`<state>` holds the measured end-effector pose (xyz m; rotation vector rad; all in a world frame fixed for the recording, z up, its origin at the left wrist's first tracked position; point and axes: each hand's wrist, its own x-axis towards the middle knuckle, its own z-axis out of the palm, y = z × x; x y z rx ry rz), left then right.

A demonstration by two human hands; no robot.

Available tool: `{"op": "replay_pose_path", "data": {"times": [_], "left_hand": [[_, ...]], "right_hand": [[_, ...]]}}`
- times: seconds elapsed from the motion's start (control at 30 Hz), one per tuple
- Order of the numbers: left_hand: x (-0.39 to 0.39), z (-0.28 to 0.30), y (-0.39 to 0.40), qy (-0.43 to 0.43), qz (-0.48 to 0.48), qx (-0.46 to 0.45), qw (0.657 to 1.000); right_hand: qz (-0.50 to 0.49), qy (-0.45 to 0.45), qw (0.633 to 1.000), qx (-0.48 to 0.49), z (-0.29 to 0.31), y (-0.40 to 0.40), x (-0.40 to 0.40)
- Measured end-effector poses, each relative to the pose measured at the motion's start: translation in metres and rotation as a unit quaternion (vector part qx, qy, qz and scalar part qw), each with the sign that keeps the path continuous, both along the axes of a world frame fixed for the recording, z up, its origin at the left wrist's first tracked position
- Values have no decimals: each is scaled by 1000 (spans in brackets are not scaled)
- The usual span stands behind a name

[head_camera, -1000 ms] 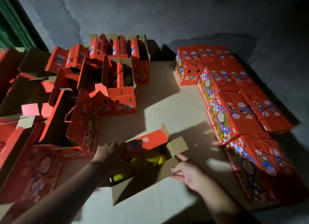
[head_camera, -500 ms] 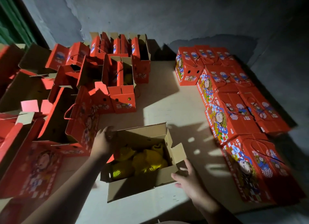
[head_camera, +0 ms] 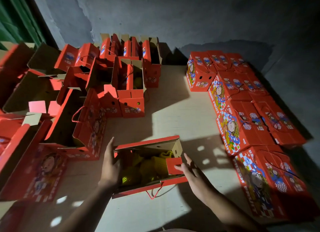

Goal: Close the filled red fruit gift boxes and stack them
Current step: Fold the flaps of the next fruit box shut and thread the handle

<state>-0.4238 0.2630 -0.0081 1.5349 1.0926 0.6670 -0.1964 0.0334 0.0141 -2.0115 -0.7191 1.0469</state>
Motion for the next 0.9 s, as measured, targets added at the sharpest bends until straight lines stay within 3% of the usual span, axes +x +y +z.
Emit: {"op": "replay_pose_path", "data": {"times": [0.1,0.17,0.23,0.33,0.57,0.67,0.9], "left_hand": [[-4,-1,-1,1,-58,9,998],[-14,-5,2,71,-89,50,992],[-30,-13,5,143,-147,158,966],[-49,-17,2,208,-194,227,931],[-57,-16,0,292,-249,293,876],[-65,-15,1,270,-252,301,879],[-77,-6,-2,246,-232,269,902]], "right_hand": [[28,-39,998,-28,0,4,10],[55,-83,994,-45,-3,4,14],[66,-110,991,-37,-6,5,16],[69,-132,989,3,-5,9,15],[78,-134,988,16,-11,15,21],[66,-139,988,7,-12,23,25],[5,-271,963,-6,-10,52,30]]}}
